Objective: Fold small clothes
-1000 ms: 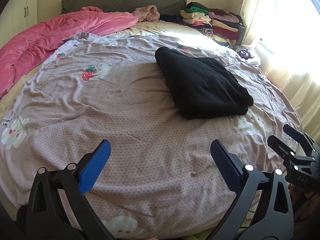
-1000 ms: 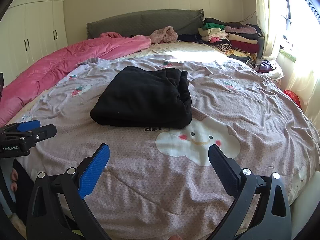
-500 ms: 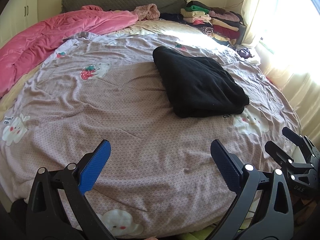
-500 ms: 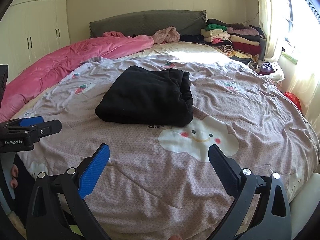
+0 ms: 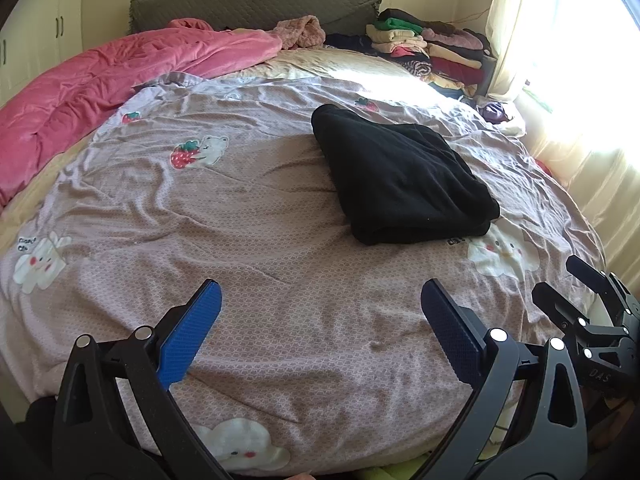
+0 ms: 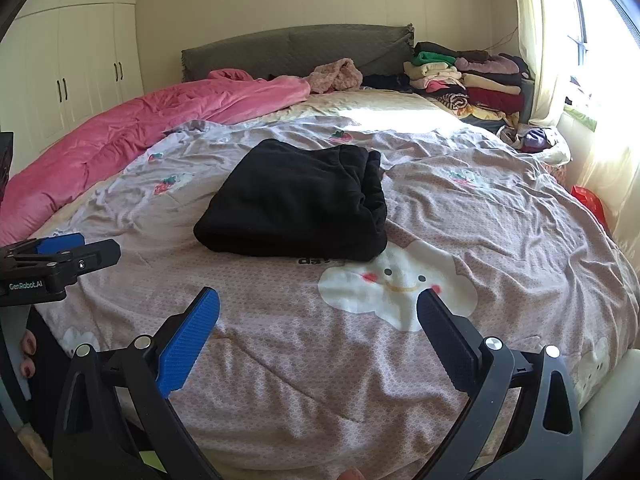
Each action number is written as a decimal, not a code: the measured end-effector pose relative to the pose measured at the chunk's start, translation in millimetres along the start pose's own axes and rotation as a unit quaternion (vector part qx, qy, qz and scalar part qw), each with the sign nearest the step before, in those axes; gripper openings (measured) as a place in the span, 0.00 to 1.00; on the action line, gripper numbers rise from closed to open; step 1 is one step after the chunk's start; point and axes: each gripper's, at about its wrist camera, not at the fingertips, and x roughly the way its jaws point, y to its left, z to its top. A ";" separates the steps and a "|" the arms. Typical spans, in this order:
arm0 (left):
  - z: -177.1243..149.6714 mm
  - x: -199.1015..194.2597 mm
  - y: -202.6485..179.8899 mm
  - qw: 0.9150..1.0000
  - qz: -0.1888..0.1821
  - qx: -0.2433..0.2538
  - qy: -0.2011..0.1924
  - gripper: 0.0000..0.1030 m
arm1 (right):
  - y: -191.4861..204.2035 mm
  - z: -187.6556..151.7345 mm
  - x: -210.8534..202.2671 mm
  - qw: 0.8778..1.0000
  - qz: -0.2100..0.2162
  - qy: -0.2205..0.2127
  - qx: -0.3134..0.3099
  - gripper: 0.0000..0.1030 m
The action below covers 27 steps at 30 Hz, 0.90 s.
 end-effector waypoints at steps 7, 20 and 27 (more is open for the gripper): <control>-0.4 -1.1 -0.5 1.000 -0.002 0.003 -0.001 0.91 | 2.2 0.0 -2.5 1.000 -0.002 -0.004 0.001 0.96; -2.2 -3.7 -3.0 1.000 0.001 0.009 -0.003 0.91 | 3.2 1.0 -5.3 1.000 -0.004 -0.005 0.004 0.96; -2.5 -2.6 -3.1 1.000 0.005 0.009 -0.001 0.91 | 3.5 2.0 -6.1 1.000 -0.006 -0.001 0.006 0.96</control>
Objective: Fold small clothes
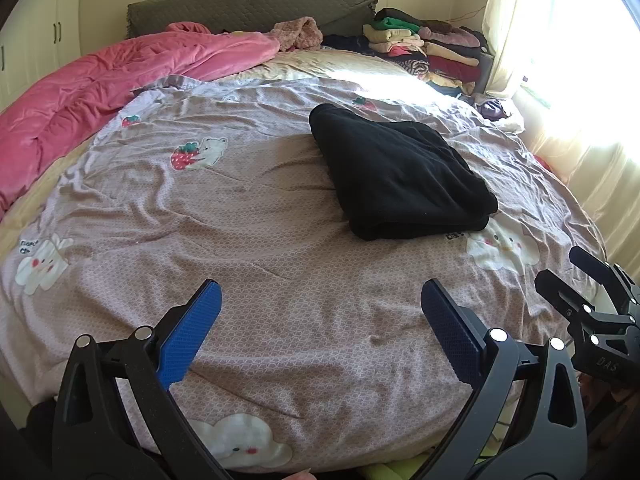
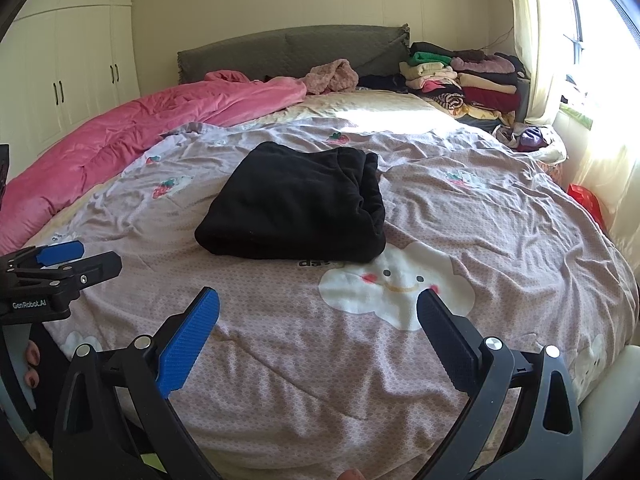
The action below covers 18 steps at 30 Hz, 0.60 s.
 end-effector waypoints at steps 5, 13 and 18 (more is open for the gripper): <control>-0.5 0.3 -1.0 1.000 0.000 0.000 0.000 0.91 | -0.7 0.4 0.2 1.000 -0.002 0.001 0.001 0.96; -0.9 0.2 -1.3 1.000 0.000 0.000 0.000 0.91 | -0.9 0.7 0.2 1.000 -0.002 0.001 0.001 0.96; -1.6 -0.3 -1.2 1.000 -0.002 0.001 0.001 0.91 | -0.5 0.6 0.2 1.000 -0.002 0.002 0.000 0.96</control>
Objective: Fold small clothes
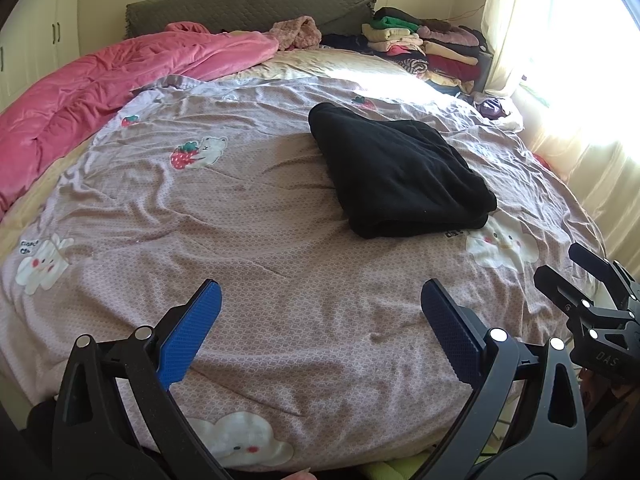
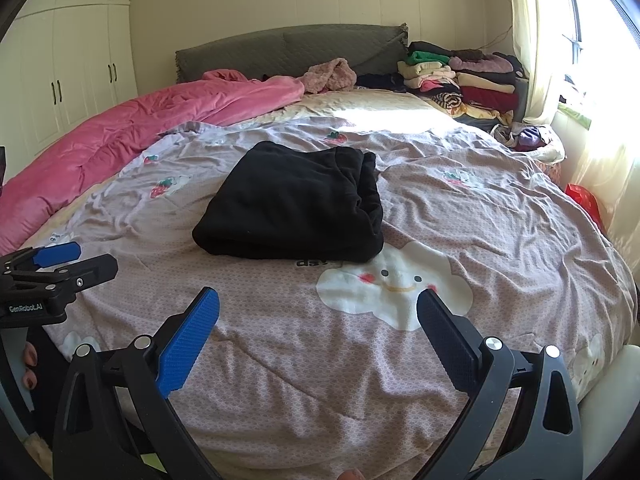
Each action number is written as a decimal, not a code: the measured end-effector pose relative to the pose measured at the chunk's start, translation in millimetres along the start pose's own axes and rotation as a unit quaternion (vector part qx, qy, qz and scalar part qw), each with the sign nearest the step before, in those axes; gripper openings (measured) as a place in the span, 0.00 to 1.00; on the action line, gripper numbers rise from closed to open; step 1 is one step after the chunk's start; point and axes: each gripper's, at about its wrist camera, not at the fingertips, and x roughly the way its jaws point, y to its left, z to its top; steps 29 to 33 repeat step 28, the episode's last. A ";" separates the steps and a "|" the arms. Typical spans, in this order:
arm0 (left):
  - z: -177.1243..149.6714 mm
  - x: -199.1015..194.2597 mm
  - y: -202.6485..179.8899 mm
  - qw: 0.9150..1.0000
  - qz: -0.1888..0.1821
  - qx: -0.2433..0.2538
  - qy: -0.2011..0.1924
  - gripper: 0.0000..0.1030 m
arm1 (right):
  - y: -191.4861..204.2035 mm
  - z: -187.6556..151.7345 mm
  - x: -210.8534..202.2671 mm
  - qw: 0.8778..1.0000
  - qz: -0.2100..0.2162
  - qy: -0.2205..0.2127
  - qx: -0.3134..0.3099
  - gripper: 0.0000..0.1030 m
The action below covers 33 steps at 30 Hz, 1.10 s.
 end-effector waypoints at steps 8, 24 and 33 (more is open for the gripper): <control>-2.5 3.8 -1.1 1.000 -0.015 0.003 0.013 0.91 | -7.8 -0.8 1.0 1.000 -0.015 0.005 0.006 0.96; 40.0 13.3 132.3 0.990 0.110 -0.085 0.023 0.91 | -232.4 -64.4 -42.2 0.933 -0.290 0.005 0.215 0.96; 63.6 18.0 250.3 0.963 0.236 -0.126 0.026 0.91 | -361.0 -119.3 -67.7 0.851 -0.432 0.040 0.296 0.96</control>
